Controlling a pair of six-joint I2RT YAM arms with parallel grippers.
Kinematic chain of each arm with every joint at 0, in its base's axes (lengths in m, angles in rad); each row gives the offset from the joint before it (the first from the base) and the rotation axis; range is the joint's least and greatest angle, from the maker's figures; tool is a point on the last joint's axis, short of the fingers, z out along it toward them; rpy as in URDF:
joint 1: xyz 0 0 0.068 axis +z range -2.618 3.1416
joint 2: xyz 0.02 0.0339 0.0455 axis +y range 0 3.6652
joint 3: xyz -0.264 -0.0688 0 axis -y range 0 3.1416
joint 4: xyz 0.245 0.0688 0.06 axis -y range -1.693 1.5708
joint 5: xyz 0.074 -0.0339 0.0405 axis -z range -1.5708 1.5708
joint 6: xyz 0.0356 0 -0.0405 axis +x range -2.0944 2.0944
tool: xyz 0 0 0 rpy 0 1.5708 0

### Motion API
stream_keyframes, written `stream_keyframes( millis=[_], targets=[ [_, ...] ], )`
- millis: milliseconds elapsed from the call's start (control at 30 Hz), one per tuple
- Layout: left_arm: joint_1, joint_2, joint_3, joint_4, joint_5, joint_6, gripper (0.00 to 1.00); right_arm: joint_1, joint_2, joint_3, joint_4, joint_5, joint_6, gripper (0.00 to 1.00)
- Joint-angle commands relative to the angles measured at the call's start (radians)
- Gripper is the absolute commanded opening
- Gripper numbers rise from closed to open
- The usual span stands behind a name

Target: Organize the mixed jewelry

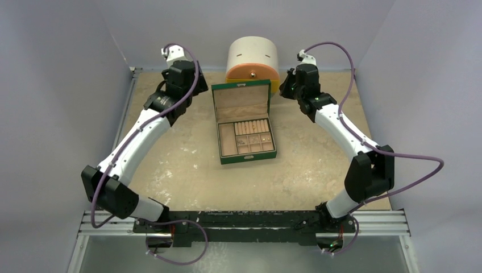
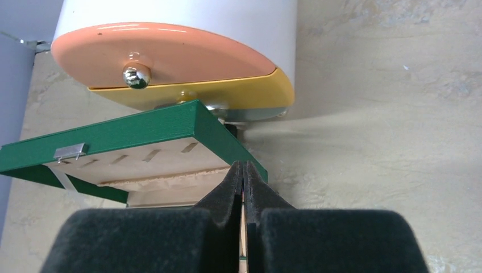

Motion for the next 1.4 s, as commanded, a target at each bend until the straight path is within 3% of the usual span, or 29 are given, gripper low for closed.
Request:
stream_keyframes(
  millis=[0,200,400,667,867,1367],
  targets=[
    [0.107,0.078,0.073,0.069,0.175,-0.062,0.65,-0.022,0.001,0.050,0.070,-0.090,0.043,0.00],
    [0.230,0.192,0.093,0.146,0.403,-0.140,0.57,-0.029,0.020,0.050,0.083,-0.124,0.057,0.00],
    [0.356,0.290,0.054,0.292,0.705,-0.265,0.41,-0.035,0.000,0.008,0.086,-0.157,0.060,0.00],
    [0.397,0.434,0.069,0.419,0.971,-0.358,0.19,-0.046,-0.021,-0.037,0.118,-0.163,0.077,0.00],
    [0.395,0.518,0.084,0.484,1.088,-0.402,0.07,-0.055,-0.033,-0.060,0.128,-0.185,0.088,0.00],
    [0.350,0.564,0.064,0.604,1.251,-0.440,0.00,-0.059,-0.088,-0.191,0.189,-0.303,0.159,0.00]
  ],
)
